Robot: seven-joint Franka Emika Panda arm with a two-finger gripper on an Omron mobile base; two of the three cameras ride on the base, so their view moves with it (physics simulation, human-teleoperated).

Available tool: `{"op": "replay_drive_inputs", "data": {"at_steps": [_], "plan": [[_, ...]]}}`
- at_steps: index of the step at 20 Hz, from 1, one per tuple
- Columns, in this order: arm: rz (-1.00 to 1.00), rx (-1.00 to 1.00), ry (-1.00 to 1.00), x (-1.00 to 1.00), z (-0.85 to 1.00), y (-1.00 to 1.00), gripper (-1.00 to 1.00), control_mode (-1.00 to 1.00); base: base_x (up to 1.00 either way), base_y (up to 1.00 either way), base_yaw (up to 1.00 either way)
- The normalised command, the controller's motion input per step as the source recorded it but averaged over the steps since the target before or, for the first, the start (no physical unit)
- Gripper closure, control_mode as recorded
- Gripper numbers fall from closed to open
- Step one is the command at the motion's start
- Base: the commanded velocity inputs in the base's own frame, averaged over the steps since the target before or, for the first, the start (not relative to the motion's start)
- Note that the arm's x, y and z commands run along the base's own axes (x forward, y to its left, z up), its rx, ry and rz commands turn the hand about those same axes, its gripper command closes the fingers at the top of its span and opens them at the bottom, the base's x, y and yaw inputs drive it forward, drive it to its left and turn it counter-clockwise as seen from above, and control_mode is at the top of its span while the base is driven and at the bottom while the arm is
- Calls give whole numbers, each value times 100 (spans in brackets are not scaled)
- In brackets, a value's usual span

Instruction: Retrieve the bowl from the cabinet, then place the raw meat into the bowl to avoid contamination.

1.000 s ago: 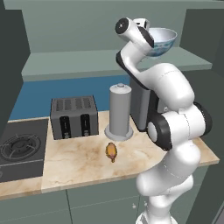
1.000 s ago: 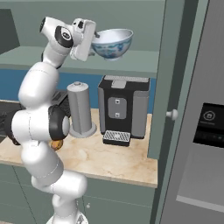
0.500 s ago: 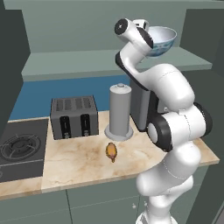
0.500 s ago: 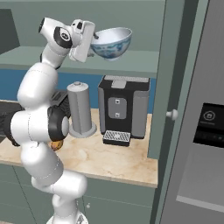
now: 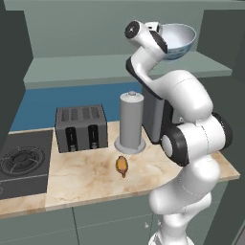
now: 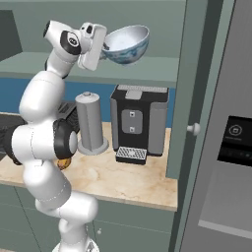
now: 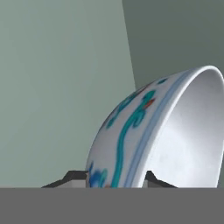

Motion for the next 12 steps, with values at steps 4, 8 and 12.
{"op": "replay_drive_inputs", "data": {"at_steps": [4,8,12], "plan": [[0,0,0,0,-6,0,100,-100,0,0,0],[0,0,0,0,-5,0,100,-100,0,0,0],[0,0,0,0,-1,0,100,-100,0,0,0]]}}
